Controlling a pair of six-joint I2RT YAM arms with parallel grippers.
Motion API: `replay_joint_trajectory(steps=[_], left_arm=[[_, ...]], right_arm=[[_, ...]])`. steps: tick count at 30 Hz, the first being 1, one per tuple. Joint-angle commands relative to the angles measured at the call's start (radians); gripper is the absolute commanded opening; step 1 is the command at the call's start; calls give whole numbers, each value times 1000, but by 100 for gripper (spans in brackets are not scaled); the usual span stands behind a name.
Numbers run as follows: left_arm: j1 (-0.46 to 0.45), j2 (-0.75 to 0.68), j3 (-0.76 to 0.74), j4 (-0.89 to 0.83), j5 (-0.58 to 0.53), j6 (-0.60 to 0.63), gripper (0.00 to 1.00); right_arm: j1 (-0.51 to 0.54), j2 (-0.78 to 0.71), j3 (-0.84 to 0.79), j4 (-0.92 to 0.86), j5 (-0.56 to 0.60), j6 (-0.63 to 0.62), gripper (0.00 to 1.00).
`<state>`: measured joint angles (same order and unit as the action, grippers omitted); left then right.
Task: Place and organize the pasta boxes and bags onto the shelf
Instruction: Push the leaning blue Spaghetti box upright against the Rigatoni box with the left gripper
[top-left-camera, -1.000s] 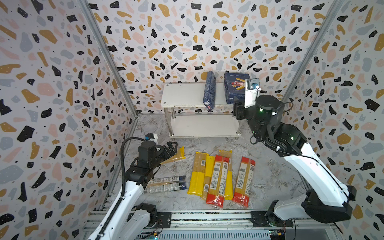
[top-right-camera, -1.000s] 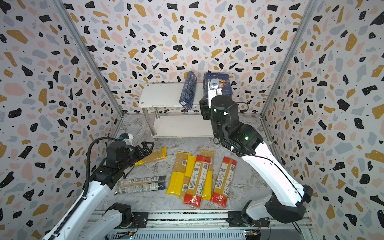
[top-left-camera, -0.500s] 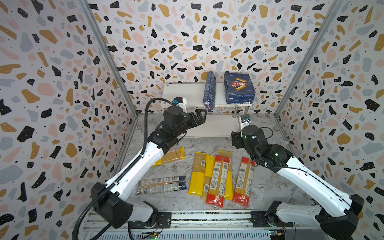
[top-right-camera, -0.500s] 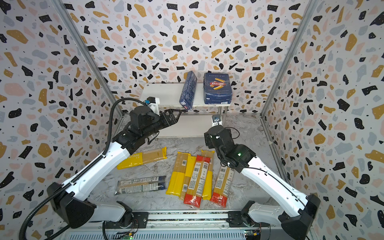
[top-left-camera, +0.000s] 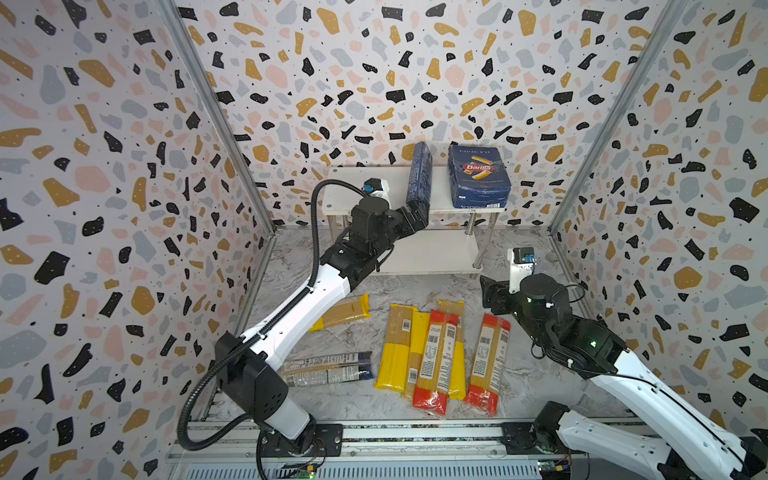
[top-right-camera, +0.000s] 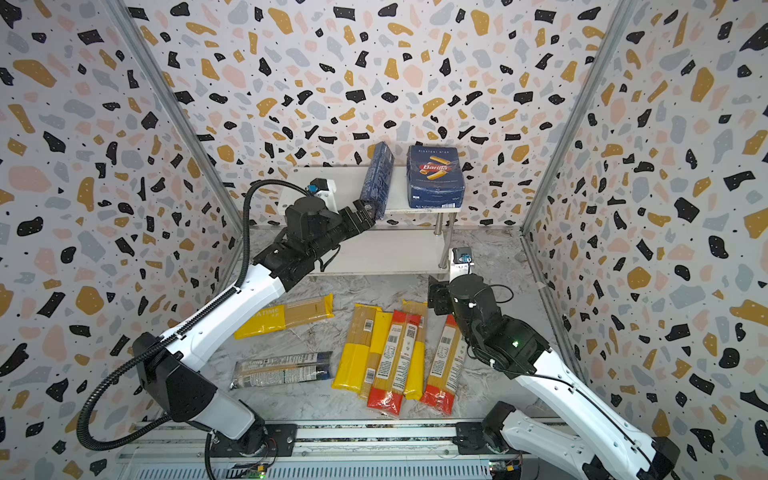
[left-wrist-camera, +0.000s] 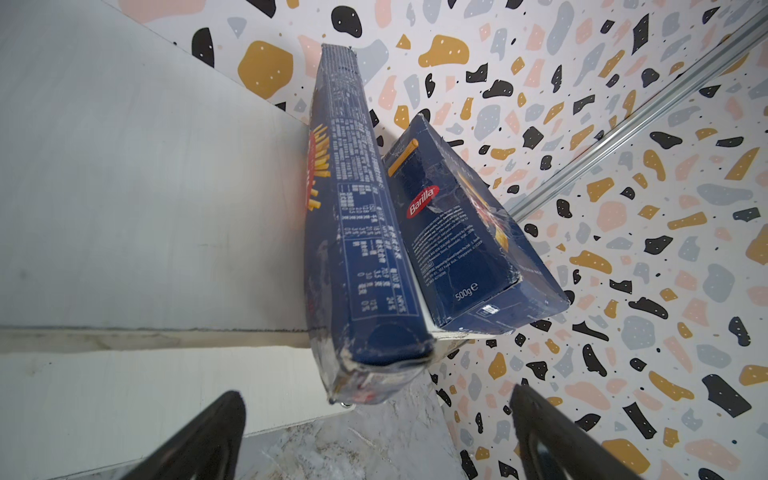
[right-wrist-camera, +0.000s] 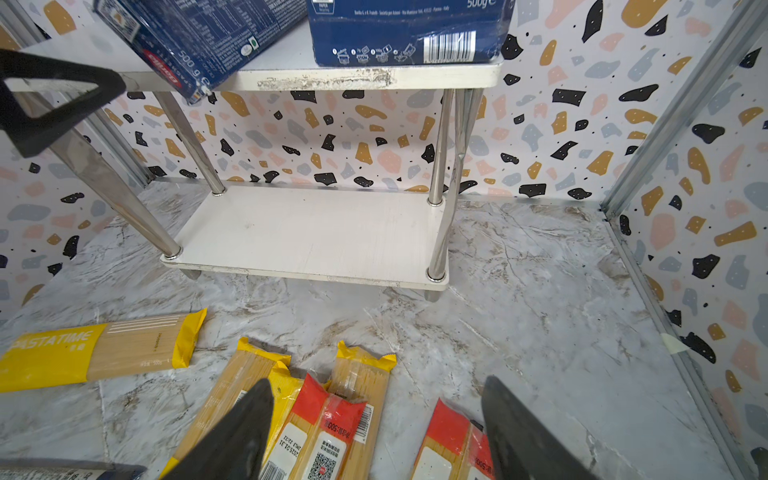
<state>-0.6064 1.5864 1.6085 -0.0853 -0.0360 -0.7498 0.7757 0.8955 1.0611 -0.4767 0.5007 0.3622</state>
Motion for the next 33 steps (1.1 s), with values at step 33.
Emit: replay_joint_trajectory(steps=[33], left_arm=[[-53,218,249,-21,-134,46,80]], right_arm=[[-78,-66,-6,-45,-80,-61,81]])
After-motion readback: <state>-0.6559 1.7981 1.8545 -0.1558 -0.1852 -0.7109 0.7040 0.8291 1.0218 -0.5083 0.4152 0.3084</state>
